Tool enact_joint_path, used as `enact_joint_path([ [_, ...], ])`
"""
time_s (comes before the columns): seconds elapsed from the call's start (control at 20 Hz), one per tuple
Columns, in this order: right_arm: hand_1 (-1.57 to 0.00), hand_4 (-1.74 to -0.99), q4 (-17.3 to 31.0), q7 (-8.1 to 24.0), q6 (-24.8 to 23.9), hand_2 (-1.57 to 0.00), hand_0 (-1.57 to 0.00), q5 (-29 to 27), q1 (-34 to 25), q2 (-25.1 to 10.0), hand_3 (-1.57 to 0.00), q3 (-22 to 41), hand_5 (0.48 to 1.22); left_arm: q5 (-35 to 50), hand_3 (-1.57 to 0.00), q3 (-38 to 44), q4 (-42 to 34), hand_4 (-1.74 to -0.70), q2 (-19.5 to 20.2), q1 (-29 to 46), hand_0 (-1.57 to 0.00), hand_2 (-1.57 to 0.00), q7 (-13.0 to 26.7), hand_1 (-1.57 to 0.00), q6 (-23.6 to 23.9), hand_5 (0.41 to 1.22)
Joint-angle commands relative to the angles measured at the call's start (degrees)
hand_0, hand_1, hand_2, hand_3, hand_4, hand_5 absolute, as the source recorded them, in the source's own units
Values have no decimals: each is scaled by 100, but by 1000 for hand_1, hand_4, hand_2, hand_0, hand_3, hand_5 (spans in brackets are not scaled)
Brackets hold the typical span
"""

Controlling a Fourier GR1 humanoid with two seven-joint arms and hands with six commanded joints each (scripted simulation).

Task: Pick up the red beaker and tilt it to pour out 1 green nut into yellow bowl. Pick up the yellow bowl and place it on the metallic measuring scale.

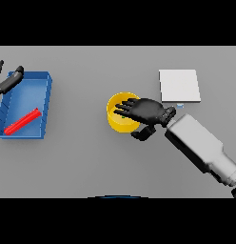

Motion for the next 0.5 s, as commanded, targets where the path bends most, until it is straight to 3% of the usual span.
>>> enact_joint_path([
  [0.0, 1, -1250, 132, -46, 3, 1, 1, 65, -67, 17, 1, 74, 708, 2, 1, -1, -13, -724, 6, 12, 1, 1, -19, 1, -1, 688],
  [0.1, 1, -1266, 200, -96, 152, 1, 1, 143, -160, 27, 1, 216, 720, -3, 1, -11, -49, -723, -10, 47, 1, 1, -9, 1, 48, 684],
  [0.45, 1, -1319, 588, 187, 427, -1, 1, 35, -329, 318, -18, 174, 787, 80, 1, 48, -105, -716, 93, 117, 1, 1, -113, 1, -46, 685],
])
